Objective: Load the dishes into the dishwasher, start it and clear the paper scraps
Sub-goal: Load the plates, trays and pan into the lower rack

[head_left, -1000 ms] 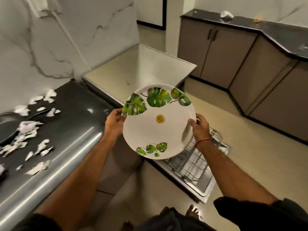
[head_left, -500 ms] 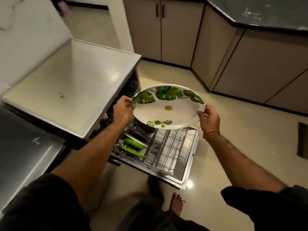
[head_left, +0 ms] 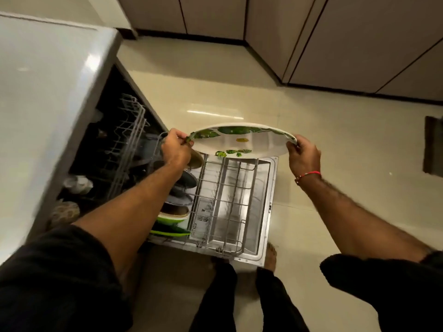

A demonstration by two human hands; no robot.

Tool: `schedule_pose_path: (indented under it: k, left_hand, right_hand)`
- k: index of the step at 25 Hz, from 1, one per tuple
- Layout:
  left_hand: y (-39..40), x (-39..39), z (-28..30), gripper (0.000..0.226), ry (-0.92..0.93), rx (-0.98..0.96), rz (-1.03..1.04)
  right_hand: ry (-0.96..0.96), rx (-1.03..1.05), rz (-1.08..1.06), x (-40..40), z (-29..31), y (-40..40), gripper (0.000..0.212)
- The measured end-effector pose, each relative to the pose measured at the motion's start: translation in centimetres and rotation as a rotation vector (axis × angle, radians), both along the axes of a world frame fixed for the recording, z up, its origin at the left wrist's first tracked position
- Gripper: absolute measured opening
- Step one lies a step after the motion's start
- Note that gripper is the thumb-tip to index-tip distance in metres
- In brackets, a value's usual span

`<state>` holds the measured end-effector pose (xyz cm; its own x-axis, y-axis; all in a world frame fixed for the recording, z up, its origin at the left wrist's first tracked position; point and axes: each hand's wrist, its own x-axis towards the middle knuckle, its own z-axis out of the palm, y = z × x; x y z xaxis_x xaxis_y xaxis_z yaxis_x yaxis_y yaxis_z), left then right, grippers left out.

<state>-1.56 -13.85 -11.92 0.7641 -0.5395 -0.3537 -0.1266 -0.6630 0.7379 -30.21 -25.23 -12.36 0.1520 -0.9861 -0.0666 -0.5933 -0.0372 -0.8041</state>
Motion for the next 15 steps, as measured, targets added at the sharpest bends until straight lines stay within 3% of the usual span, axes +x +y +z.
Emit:
schedule_pose_path:
  k: [4, 8, 15]
  left_hand:
    - [-4.6, 0.7, -12.3, 0.023, 0.002, 0.032, -0.018]
    - [-7.7, 1.8, -21.4, 0.037, -0.047, 0.049, -0.055]
    - [-10.8, 3.1, -27.6, 0.024, -0.013, 0.106, -0.009]
  right_hand:
    - [0.01, 0.013, -0.001, 0.4, -12.3, -3.8, 0.021]
    - [0.04, -0.013, 0.049, 0.9, -20.8, -6.6, 0.022]
    - [0.131, 0.031, 0.133, 2.7, -27.4, -6.8, 0.024]
